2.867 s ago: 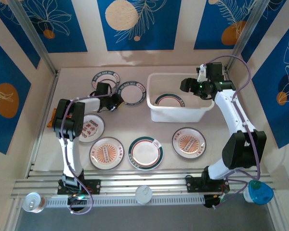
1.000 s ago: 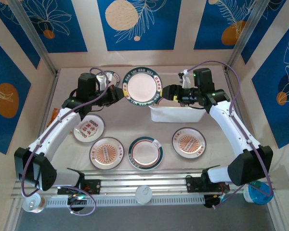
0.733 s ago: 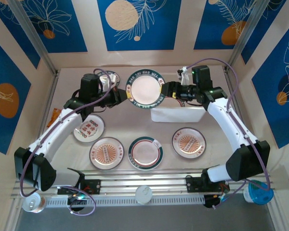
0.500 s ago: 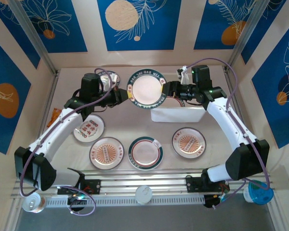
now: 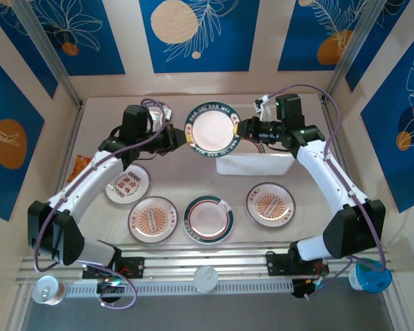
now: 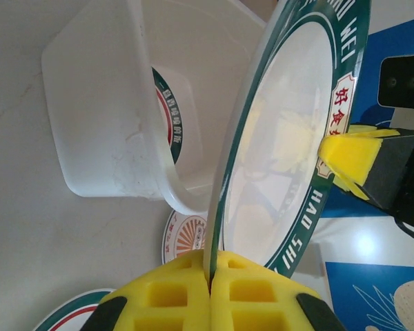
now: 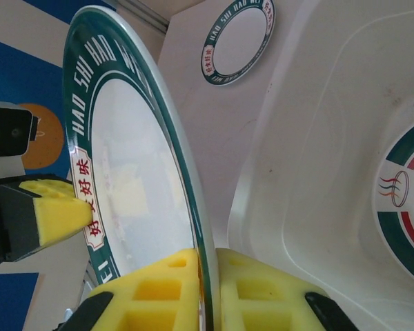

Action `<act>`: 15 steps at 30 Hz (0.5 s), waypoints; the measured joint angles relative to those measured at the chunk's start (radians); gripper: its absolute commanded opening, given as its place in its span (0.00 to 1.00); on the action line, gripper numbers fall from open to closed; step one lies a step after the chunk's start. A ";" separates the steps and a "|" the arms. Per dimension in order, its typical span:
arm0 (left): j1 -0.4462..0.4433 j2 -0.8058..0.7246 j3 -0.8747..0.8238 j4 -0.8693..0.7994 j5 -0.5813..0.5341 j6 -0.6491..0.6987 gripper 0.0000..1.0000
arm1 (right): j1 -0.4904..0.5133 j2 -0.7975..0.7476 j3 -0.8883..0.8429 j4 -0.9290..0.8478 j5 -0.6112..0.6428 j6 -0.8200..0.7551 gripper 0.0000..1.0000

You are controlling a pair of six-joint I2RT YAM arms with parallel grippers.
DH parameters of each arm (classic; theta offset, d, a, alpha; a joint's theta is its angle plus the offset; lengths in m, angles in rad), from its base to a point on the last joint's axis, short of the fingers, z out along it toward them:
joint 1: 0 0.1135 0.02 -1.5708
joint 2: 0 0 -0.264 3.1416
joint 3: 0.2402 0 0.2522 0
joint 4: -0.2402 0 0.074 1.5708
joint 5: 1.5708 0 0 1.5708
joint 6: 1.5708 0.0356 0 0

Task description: Place the plates into the plastic bin on the countertop

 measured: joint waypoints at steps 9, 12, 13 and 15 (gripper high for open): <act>-0.003 0.056 0.083 -0.021 0.009 0.030 0.52 | -0.032 0.000 0.000 0.027 -0.030 0.011 0.04; -0.003 0.077 0.129 -0.023 0.011 0.034 0.76 | -0.055 0.000 0.000 0.026 -0.030 0.011 0.04; -0.002 0.080 0.145 -0.023 0.008 0.046 0.83 | -0.062 0.000 0.000 0.024 -0.030 0.011 0.04; 0.006 0.083 0.169 -0.031 -0.001 0.061 0.96 | -0.080 0.002 0.001 0.019 -0.034 0.011 0.03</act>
